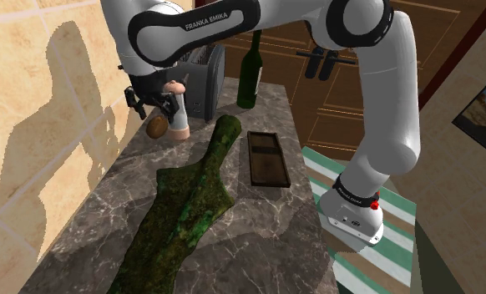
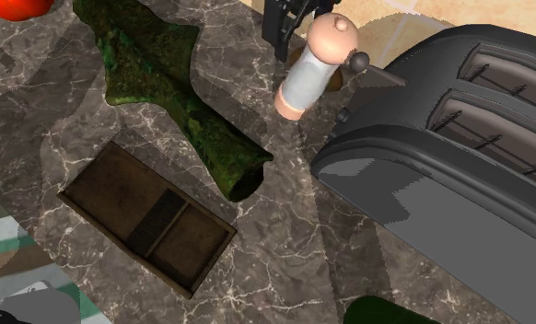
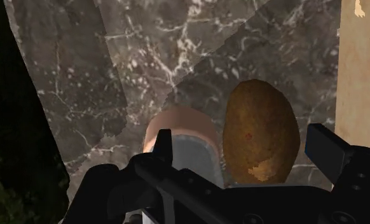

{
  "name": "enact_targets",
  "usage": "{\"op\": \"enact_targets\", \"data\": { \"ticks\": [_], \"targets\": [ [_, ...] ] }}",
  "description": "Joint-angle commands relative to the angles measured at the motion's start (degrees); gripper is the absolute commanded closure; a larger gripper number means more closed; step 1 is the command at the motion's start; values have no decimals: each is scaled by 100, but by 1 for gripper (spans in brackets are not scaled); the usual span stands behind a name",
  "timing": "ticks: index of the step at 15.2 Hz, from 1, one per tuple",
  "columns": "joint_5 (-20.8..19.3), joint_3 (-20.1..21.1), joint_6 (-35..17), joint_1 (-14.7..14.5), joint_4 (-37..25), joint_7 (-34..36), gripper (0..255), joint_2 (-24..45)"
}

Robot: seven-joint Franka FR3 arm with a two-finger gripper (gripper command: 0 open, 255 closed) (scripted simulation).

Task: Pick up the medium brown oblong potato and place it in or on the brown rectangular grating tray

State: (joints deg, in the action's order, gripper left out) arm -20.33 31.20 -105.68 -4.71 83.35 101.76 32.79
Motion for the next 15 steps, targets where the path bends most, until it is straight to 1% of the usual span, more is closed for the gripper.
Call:
{"op": "enact_targets", "data": {
  "ticks": [1, 2, 9, 15],
  "targets": [
    [-158, -184, 287, -295, -818, 246, 0, 640],
    [-162, -204, 310, -322, -884, 259, 0, 686],
    [-243, -258, -201, -250, -447, 336, 0, 785],
    [-244, -257, -201, -250, -447, 336, 0, 785]
  ]
}}
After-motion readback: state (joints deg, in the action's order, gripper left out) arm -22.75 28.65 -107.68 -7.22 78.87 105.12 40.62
